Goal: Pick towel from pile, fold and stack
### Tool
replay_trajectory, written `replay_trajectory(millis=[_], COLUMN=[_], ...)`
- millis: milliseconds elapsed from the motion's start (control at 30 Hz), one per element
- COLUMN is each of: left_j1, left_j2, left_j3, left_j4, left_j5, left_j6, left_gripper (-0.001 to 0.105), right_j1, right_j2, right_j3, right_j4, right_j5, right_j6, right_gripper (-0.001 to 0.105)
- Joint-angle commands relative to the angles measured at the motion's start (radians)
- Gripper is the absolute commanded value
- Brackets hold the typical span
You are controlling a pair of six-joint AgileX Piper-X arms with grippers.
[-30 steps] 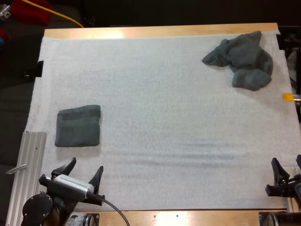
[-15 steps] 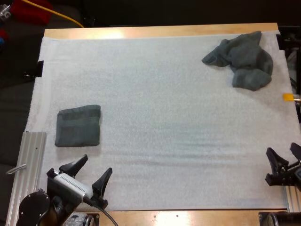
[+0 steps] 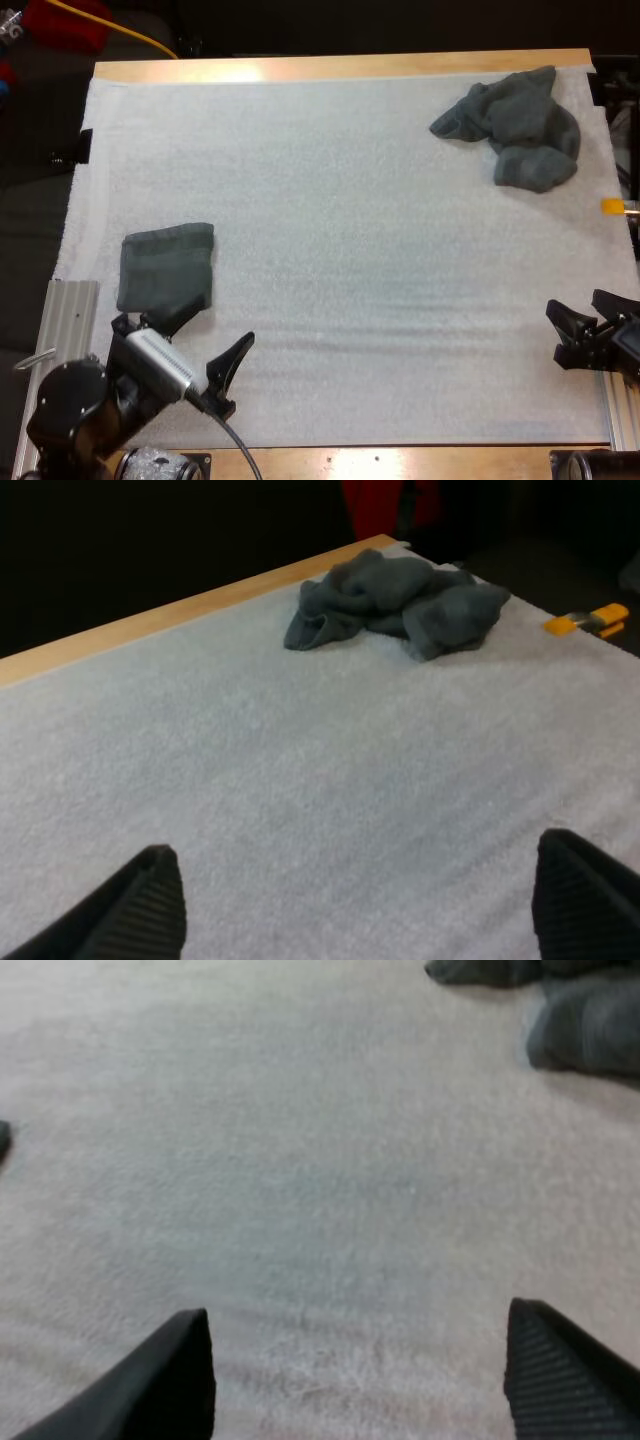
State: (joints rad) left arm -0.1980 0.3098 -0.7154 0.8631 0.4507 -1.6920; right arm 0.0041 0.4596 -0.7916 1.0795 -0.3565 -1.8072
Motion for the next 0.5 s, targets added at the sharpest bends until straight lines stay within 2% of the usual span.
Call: replay_trajectory(millis=[0,167,467], left_j1=[-0.004,-0.004,-0.004], left_j2=[0.015,0.074,0.141], left_j3=[-0.016,-0.053,-0.054], left_j4=[-0.016,-0.053,-0.084], left_j5=[0.017,0.018,0.043], left_j6=[-0.001,-0.001,-0.001], left_gripper=[0.069,0.069,0.069], right_j1=[-0.001,-0.001,-0.001], right_j2=[0.009,0.069,0.267], right_j3=[-0.012,-0.012,-0.012], right_j4=[-0.013,-0.059,-0.217], right_j5=[0.016,0.066,0.117], right_j6=[0.012,0.051,0.132], right_gripper=[0.061,0.061,0.061])
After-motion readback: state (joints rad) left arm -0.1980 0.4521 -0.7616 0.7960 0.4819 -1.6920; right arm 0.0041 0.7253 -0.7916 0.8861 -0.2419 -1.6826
